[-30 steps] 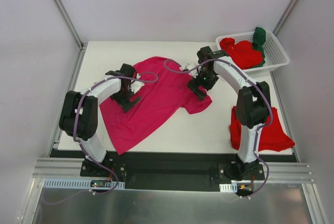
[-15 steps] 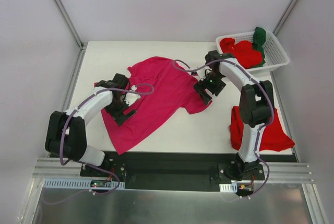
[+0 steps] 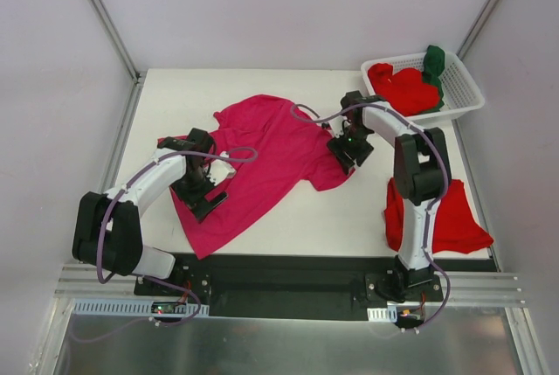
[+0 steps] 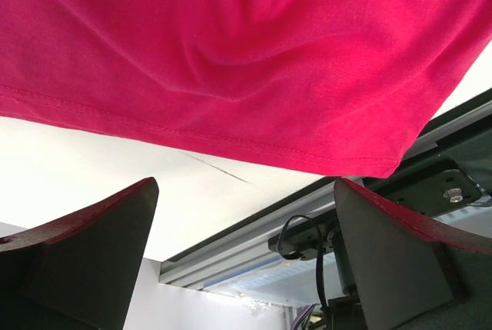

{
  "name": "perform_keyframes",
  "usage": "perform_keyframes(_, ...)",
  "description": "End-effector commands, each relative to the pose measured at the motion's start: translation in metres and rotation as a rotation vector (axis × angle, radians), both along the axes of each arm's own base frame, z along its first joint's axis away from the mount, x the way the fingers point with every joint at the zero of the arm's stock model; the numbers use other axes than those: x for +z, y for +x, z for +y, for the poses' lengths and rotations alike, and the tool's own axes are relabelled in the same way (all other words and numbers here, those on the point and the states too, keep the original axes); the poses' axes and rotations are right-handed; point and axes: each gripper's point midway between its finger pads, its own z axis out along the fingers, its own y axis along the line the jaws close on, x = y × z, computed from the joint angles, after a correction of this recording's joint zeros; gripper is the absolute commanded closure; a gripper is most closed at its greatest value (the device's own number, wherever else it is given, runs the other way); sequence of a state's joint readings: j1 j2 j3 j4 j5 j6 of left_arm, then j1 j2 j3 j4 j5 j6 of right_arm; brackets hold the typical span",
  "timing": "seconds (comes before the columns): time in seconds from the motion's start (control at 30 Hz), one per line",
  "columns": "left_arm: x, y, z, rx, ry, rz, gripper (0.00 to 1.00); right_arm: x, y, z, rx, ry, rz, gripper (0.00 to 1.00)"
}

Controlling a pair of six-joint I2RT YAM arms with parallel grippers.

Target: Fold and stack the t-shirts

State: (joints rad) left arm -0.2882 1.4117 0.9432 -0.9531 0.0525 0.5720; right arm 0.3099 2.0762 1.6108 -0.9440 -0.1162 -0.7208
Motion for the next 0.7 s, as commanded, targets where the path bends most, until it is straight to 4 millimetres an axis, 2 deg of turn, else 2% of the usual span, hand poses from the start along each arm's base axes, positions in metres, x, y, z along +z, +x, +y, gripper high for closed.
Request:
perform_keyframes(0.0, 0.009, -0.004, -0.006, -0.003, -0.025, 0.016, 0.01, -0.002, 0.007, 0.017, -0.016, 0.044, 0.005, 0.49)
perform_keyframes(0.03, 0.009, -0.004, -0.005, -0.003, -0.025, 0.016, 0.01, -0.003, 0.006, 0.018, -0.013, 0.045, 0.008, 0.6)
perform_keyframes(0.07, 0.009, -0.005, -0.005, -0.003, -0.023, 0.019, 0.01, -0.004, 0.004, 0.02, -0.006, 0.05, 0.015, 0.79)
perform_keyframes(0.1, 0.009, -0.003, -0.005, -0.002, -0.021, 0.015, 0.01, -0.006, 0.001, 0.02, -0.002, 0.048, 0.022, 0.92)
perform_keyframes(0.13, 0.009, -0.003, -0.004, -0.005, -0.018, 0.014, 0.01, -0.006, 0.0, 0.019, -0.002, 0.042, 0.024, 0.99)
perform_keyframes(0.27, 0.009, 0.0, -0.004, -0.011, -0.012, 0.012, 0.01, -0.002, -0.016, 0.013, 0.008, 0.028, 0.042, 0.99)
perform_keyframes(0.3, 0.011, 0.002, -0.005, -0.014, -0.015, 0.008, 0.01, -0.003, -0.025, 0.009, 0.012, 0.021, 0.06, 0.99)
perform_keyframes(0.33, 0.01, 0.005, -0.006, -0.013, -0.017, 0.007, 0.01, 0.005, -0.032, 0.004, 0.024, 0.016, 0.055, 0.99)
perform_keyframes(0.47, 0.012, 0.01, -0.008, -0.014, -0.024, -0.001, 0.01, 0.009, -0.056, -0.014, 0.058, -0.042, 0.084, 0.99)
perform_keyframes(0.5, 0.012, 0.012, -0.008, -0.013, -0.025, -0.004, 0.01, 0.016, -0.057, -0.019, 0.062, -0.05, 0.063, 0.99)
perform_keyframes(0.67, 0.012, 0.014, -0.01, -0.018, -0.031, -0.009, 0.01, 0.026, -0.074, -0.032, 0.109, -0.084, 0.082, 0.99)
